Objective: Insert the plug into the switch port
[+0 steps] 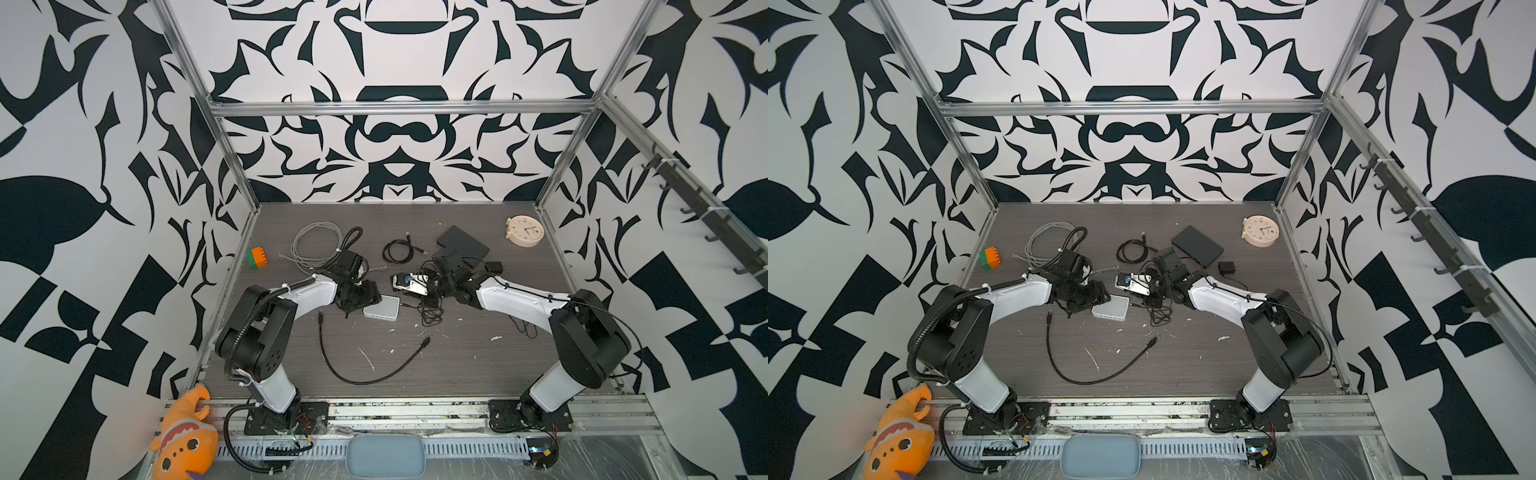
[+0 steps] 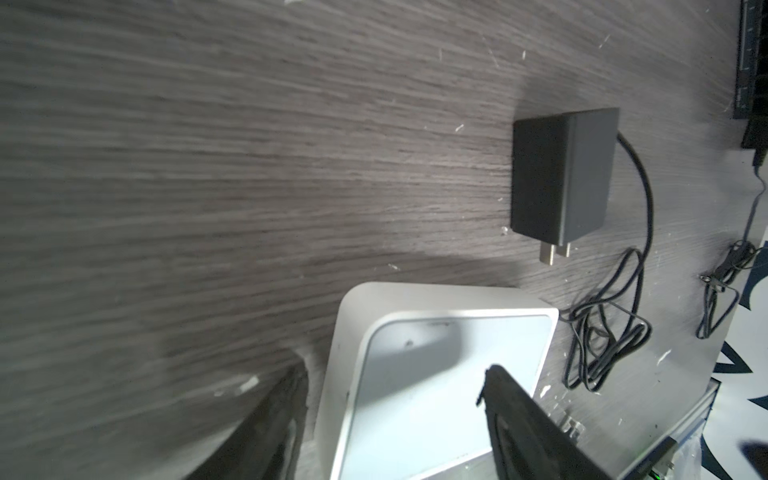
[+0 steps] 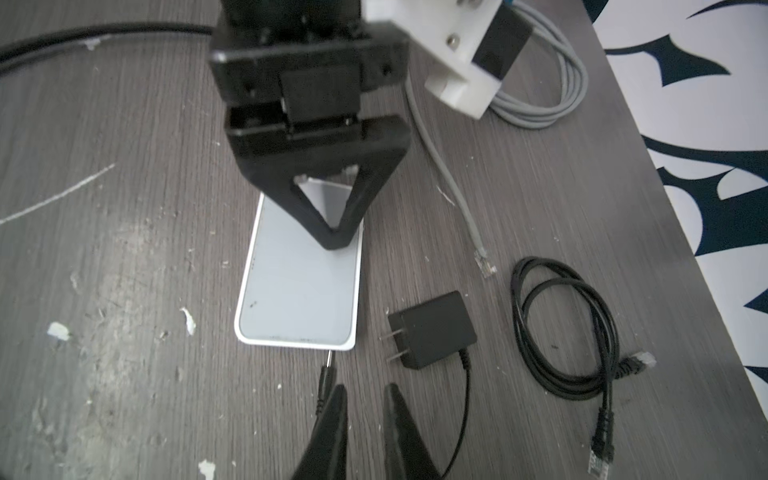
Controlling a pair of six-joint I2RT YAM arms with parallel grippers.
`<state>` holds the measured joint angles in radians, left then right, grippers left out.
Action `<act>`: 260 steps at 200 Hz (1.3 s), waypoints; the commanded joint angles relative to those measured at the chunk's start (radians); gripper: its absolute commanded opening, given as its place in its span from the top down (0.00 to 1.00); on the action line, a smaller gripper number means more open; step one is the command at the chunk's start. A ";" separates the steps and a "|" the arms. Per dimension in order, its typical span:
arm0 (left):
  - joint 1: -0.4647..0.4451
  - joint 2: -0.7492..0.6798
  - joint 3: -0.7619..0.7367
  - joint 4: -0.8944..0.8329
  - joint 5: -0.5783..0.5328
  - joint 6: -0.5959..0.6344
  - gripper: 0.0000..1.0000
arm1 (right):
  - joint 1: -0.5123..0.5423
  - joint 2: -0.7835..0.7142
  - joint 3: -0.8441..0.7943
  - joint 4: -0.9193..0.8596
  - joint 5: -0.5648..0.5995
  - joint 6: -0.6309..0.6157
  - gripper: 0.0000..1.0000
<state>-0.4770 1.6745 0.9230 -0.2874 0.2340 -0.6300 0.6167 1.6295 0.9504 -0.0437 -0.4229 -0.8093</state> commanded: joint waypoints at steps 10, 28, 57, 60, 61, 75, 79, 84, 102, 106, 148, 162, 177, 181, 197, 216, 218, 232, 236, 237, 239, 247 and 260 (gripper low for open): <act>0.011 -0.034 0.070 -0.074 -0.001 0.028 0.28 | 0.006 0.020 0.000 -0.048 0.014 -0.051 0.77; 0.020 -0.032 0.085 -0.078 -0.001 0.035 0.28 | 0.006 0.037 -0.001 -0.027 0.022 -0.045 0.76; 0.032 -0.020 0.096 -0.072 0.008 0.039 0.28 | 0.013 0.089 0.034 -0.053 0.035 -0.052 0.75; 0.032 -0.019 0.097 -0.070 0.010 0.039 0.28 | 0.015 0.094 0.036 -0.059 0.039 -0.055 0.75; 0.032 -0.019 0.095 -0.069 0.010 0.039 0.28 | 0.016 0.099 0.037 -0.061 0.041 -0.055 0.75; 0.035 -0.019 0.091 -0.063 0.011 0.039 0.28 | 0.025 0.121 0.055 -0.084 0.056 -0.069 0.75; 0.036 -0.019 0.088 -0.061 0.011 0.039 0.28 | 0.028 0.127 0.059 -0.092 0.061 -0.072 0.75; 0.037 -0.020 0.086 -0.057 0.013 0.039 0.28 | 0.029 0.135 0.064 -0.097 0.067 -0.074 0.75; 0.044 -0.023 0.077 -0.050 0.017 0.039 0.28 | 0.035 0.156 0.074 -0.094 0.092 -0.074 0.75; 0.045 -0.021 0.074 -0.047 0.019 0.039 0.28 | 0.035 0.161 0.076 -0.092 0.095 -0.073 0.75; 0.050 -0.034 0.054 -0.033 0.027 0.041 0.28 | 0.040 0.187 0.094 -0.088 0.123 -0.067 0.76; 0.049 -0.037 0.052 -0.031 0.027 0.042 0.28 | 0.040 0.185 0.096 -0.095 0.124 -0.070 0.77; 0.051 -0.039 0.048 -0.030 0.028 0.044 0.28 | 0.040 0.177 0.096 -0.094 0.117 -0.066 0.78; 0.050 -0.039 0.046 -0.029 0.029 0.044 0.28 | 0.040 0.176 0.097 -0.095 0.114 -0.066 0.79; 0.050 -0.040 0.045 -0.028 0.031 0.042 0.28 | 0.040 0.178 0.105 -0.108 0.116 -0.065 0.79; 0.051 -0.045 0.042 -0.025 0.033 0.041 0.28 | 0.041 0.201 0.121 -0.137 0.132 -0.074 0.78; 0.051 -0.045 0.040 -0.025 0.033 0.041 0.28 | 0.040 0.204 0.123 -0.138 0.134 -0.075 0.78; 0.050 -0.051 0.040 -0.026 0.033 0.041 0.28 | 0.040 0.217 0.129 -0.153 0.140 -0.083 0.78; 0.051 -0.053 0.038 -0.027 0.033 0.041 0.28 | 0.039 0.221 0.130 -0.160 0.141 -0.087 0.78; 0.051 -0.052 0.038 -0.027 0.033 0.041 0.28 | 0.040 0.222 0.131 -0.161 0.141 -0.088 0.78; 0.052 -0.053 0.037 -0.027 0.033 0.041 0.28 | 0.040 0.224 0.132 -0.168 0.141 -0.089 0.78; 0.052 -0.057 0.035 -0.027 0.031 0.041 0.28 | 0.041 0.229 0.138 -0.188 0.149 -0.095 0.80; 0.051 -0.061 0.032 -0.028 0.031 0.042 0.28 | 0.046 0.235 0.144 -0.223 0.153 -0.108 0.84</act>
<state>-0.4313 1.6501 0.9726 -0.3077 0.2554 -0.5964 0.6525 1.8553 1.0622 -0.1780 -0.2905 -0.8906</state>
